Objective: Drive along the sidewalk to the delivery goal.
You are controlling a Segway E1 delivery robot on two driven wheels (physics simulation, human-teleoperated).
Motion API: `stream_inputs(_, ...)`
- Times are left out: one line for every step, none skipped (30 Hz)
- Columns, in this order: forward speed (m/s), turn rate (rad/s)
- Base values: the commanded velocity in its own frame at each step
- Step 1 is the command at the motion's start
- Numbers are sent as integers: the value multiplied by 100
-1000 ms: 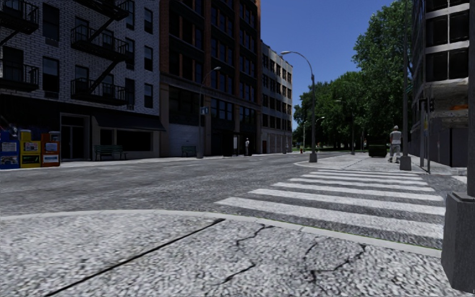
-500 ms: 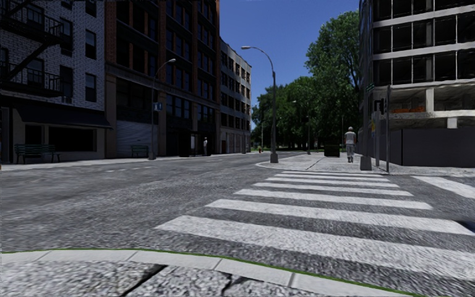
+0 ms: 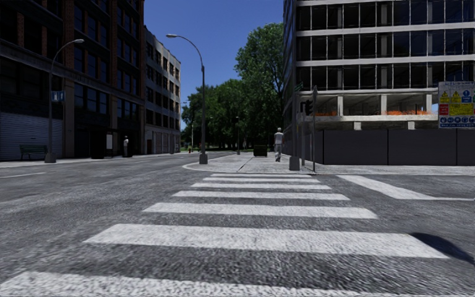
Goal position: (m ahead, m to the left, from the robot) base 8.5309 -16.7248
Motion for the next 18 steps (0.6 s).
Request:
stream_inputs(200,0)
stream_inputs(200,0)
stream_inputs(200,12)
stream_inputs(200,27)
stream_inputs(200,34)
stream_inputs(200,35)
stream_inputs(200,28)
stream_inputs(200,0)
stream_inputs(200,0)
stream_inputs(200,0)
stream_inputs(200,0)
stream_inputs(200,0)
stream_inputs(200,0)
stream_inputs(200,0)
stream_inputs(200,0)
stream_inputs(200,0)
stream_inputs(200,0)
stream_inputs(200,0)
